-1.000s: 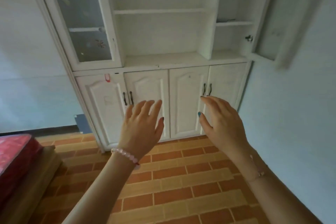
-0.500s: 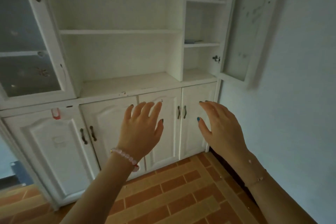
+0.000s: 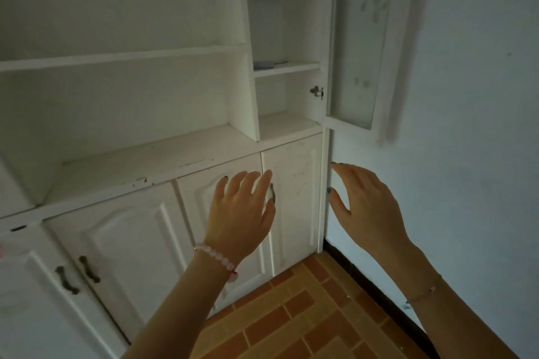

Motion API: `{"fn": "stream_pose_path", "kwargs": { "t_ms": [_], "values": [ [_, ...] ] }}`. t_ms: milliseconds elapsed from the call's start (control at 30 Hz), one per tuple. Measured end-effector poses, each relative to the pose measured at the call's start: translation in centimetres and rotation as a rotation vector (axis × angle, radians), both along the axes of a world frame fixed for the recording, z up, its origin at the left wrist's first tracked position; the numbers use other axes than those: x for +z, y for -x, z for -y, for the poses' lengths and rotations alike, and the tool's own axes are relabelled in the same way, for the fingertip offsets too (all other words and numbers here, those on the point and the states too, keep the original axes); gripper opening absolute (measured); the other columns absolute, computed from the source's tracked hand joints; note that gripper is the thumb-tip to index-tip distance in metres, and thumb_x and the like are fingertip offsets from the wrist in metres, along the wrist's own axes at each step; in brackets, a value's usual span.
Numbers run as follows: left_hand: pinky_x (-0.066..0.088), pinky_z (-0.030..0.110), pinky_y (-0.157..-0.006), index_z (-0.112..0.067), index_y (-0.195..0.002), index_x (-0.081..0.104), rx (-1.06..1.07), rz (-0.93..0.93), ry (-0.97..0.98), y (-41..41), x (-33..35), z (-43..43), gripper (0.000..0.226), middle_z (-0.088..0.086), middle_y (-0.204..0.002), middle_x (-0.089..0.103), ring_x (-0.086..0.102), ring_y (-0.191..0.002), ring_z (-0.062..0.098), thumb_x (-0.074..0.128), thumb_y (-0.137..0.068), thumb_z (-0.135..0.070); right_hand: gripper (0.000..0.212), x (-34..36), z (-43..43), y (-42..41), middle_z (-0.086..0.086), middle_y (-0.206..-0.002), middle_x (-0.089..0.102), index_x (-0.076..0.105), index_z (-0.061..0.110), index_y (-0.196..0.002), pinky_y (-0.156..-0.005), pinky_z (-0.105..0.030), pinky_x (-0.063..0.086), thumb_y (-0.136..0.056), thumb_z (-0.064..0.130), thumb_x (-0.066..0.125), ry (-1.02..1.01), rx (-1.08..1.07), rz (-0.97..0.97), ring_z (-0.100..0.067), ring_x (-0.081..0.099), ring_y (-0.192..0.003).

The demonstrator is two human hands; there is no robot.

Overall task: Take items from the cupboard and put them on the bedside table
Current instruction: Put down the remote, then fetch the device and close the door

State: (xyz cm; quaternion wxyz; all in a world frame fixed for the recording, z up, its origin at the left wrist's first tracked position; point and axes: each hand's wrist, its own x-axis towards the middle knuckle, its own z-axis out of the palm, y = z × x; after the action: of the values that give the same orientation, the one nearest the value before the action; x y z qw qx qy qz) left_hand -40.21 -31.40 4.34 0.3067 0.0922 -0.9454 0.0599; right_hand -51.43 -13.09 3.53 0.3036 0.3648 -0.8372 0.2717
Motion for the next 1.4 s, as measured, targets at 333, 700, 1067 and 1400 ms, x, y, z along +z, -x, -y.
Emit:
{"fn": "stream_pose_path", "kwargs": {
  "t_ms": [333, 700, 1067, 1400],
  "values": [
    [0.051, 0.05, -0.085, -0.009, -0.122, 0.056, 0.031, -0.054, 0.015, 18.0, 2.3, 3.2, 0.049, 0.01, -0.109, 0.066, 0.063, -0.099, 0.029, 0.034, -0.088, -0.035, 0.041, 1.9, 4.6, 17.9, -0.014, -0.12, 0.062, 0.053, 0.006, -0.123, -0.086, -0.045, 0.05, -0.087, 0.025, 0.057, 0.035, 0.055, -0.025, -0.032, 0.059, -0.108],
    [0.051, 0.048, -0.085, -0.008, -0.122, 0.057, 0.085, -0.11, 0.039, 29.8, 4.0, 8.5, 0.048, 0.009, -0.107, 0.066, 0.063, -0.098, 0.028, 0.035, -0.088, -0.033, 0.052, 3.1, 9.8, 30.6, -0.009, -0.122, 0.061, 0.051, 0.012, -0.126, -0.091, -0.044, 0.049, -0.088, 0.041, 0.033, 0.005, 0.107, -0.046, -0.026, 0.057, -0.111],
    [0.051, 0.048, -0.082, -0.007, -0.12, 0.058, 0.043, -0.206, 0.087, 40.7, 6.6, 17.6, 0.044, 0.01, -0.103, 0.067, 0.064, -0.094, 0.028, 0.039, -0.087, -0.03, 0.045, 6.4, 19.1, 41.7, -0.01, -0.116, 0.063, 0.054, 0.009, -0.123, -0.083, -0.037, 0.05, -0.087, 0.033, 0.04, 0.021, 0.104, -0.146, -0.027, 0.06, -0.104],
    [0.051, 0.046, -0.082, -0.006, -0.119, 0.058, 0.054, -0.208, 0.135, 48.0, 8.8, 26.7, 0.044, 0.01, -0.104, 0.066, 0.063, -0.095, 0.029, 0.039, -0.087, -0.03, 0.043, 8.8, 29.7, 50.6, -0.01, -0.121, 0.061, 0.052, 0.008, -0.126, -0.086, -0.039, 0.047, -0.087, 0.025, 0.052, 0.049, 0.188, -0.125, -0.028, 0.056, -0.109]
  ]
}}
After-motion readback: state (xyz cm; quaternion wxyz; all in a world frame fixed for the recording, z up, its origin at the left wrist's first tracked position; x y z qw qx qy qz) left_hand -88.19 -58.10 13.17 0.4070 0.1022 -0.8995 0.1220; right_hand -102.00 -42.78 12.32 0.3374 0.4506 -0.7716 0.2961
